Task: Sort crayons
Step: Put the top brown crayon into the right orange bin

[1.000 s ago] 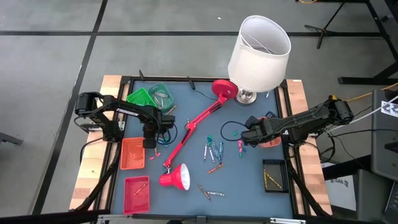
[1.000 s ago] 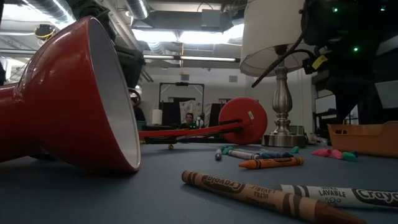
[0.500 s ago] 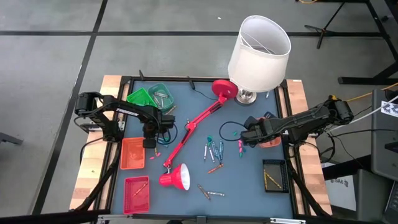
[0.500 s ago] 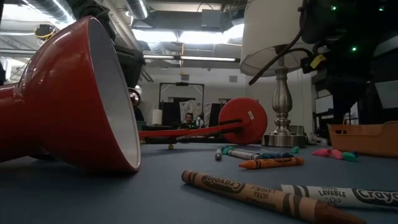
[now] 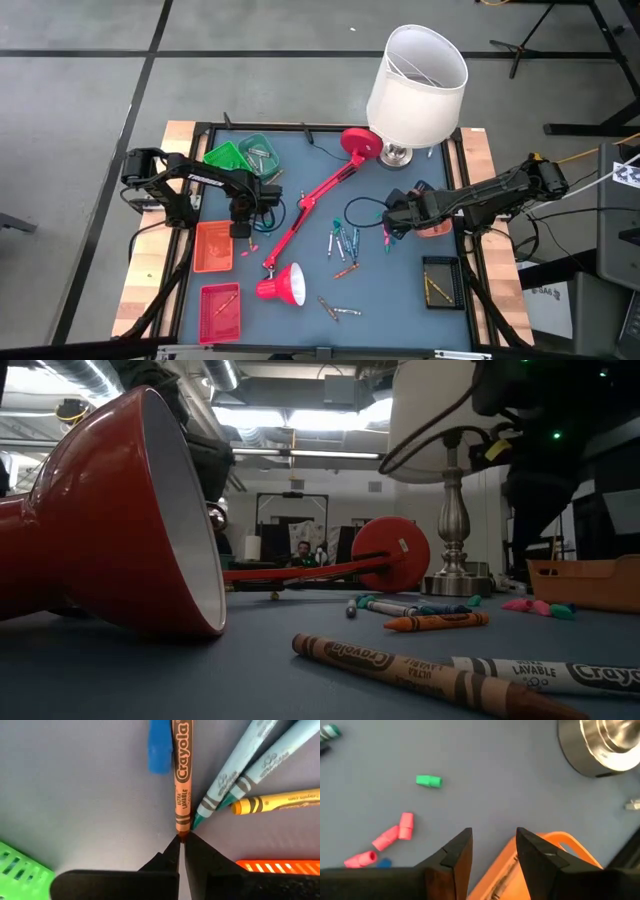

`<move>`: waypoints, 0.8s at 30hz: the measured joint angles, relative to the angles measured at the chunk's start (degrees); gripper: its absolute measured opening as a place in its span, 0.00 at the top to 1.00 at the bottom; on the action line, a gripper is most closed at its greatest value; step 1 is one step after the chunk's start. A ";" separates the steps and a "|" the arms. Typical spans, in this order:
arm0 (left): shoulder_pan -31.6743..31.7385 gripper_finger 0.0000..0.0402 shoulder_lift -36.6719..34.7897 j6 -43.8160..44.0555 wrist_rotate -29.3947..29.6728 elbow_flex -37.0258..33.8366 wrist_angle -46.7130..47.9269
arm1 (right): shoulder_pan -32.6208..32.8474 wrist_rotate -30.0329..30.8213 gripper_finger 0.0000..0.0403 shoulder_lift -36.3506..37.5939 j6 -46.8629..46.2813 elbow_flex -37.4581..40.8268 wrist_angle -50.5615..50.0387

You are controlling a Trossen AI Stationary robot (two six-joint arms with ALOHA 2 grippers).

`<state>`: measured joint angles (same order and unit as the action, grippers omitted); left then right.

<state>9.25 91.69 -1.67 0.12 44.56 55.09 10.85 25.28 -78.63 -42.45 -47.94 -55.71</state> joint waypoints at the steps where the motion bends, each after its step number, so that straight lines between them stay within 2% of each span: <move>1: 0.01 0.99 0.03 0.00 0.05 0.44 -0.01 | 0.00 0.00 0.63 0.00 0.52 0.00 0.45; 12: 0.01 0.99 -0.04 0.00 1.71 5.24 0.79 | 0.00 -0.05 0.63 0.00 2.83 0.00 7.12; 24: 0.01 0.99 -0.12 -0.02 2.05 12.09 0.74 | 0.00 -0.92 0.63 0.00 8.88 0.00 19.91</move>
<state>9.26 91.57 -1.69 2.17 56.65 55.84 10.85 24.36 -78.63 -33.57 -47.94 -35.80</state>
